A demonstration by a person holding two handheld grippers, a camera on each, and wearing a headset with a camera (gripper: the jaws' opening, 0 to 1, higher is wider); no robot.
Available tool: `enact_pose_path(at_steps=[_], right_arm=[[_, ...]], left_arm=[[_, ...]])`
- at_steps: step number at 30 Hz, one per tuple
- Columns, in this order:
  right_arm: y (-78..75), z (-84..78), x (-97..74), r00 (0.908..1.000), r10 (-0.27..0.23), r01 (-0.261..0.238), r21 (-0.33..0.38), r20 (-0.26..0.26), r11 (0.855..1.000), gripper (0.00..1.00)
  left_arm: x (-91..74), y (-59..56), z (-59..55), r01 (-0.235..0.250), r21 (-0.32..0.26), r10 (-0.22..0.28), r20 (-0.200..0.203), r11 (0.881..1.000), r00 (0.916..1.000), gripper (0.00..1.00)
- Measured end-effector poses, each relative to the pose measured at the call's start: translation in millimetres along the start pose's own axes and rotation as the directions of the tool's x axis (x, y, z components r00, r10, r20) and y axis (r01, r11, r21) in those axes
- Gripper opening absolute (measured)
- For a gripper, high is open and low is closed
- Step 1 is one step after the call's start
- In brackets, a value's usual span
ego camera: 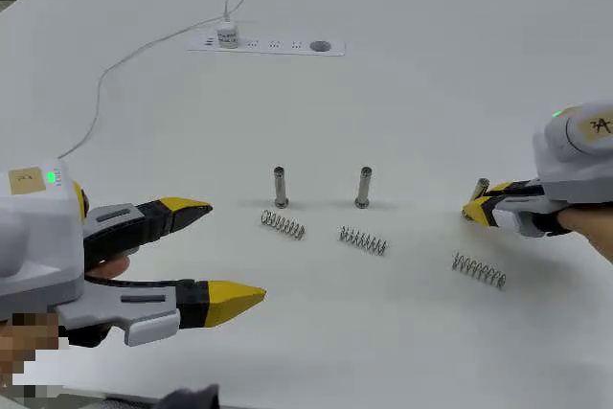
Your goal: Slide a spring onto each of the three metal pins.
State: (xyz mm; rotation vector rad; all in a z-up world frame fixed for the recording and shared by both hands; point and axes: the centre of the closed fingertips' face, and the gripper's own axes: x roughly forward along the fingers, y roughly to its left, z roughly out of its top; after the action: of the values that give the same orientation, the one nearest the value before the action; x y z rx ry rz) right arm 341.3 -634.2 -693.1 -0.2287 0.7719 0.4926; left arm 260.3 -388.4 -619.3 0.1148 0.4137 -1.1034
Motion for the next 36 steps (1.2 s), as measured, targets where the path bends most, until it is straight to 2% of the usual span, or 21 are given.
enact_pose_path(at_steps=[8, 14, 20, 23, 25, 27, 33, 36], right_arm=[[1.9, 3.3, -1.7, 1.0000, 0.004, -0.004, -0.024, 0.005, 1.000, 0.11], [-0.7, 7.1, -19.7, 0.9996, -0.010, 0.010, -0.023, 0.028, 1.000, 0.13], [11.1, -1.3, -35.2, 0.9997, 0.003, -0.003, -0.030, 0.024, 1.000, 0.14], [21.9, -3.3, -39.8, 0.9991, 0.039, -0.039, -0.046, 0.016, 0.998, 0.14], [37.5, -7.1, -41.3, 0.9936, 0.111, -0.112, -0.064, -0.018, 0.992, 0.14], [48.7, -10.3, -40.8, 0.9869, 0.152, -0.157, -0.100, -0.054, 0.983, 0.15], [63.5, -18.0, -30.8, 0.9747, 0.187, -0.204, -0.150, -0.122, 0.967, 0.15], [68.3, -21.7, -27.5, 0.9661, 0.196, -0.227, -0.196, -0.168, 0.954, 0.15]], left_arm=[[-0.2, 0.1, 0.4, -0.002, 0.001, 0.002, 0.000, 1.000, 1.0000, 0.70], [-0.1, -0.8, 1.4, 0.001, 0.004, -0.001, 0.004, 1.000, 1.0000, 0.70], [0.3, -2.3, 1.9, 0.007, 0.007, -0.007, 0.008, 1.000, 0.9999, 0.70], [0.8, -3.1, 1.8, 0.012, 0.008, -0.013, 0.008, 1.000, 0.9999, 0.70], [1.2, -3.9, 1.3, 0.017, 0.009, -0.017, 0.006, 1.000, 0.9998, 0.70], [1.6, -4.5, 1.1, 0.020, 0.010, -0.020, 0.005, 1.000, 0.9998, 0.70], [0.3, -3.5, 2.6, 0.016, 0.007, -0.016, 0.015, 1.000, 0.9998, 0.70], [-0.6, -2.6, 3.4, 0.011, 0.004, -0.011, 0.020, 1.000, 0.9997, 0.70]])
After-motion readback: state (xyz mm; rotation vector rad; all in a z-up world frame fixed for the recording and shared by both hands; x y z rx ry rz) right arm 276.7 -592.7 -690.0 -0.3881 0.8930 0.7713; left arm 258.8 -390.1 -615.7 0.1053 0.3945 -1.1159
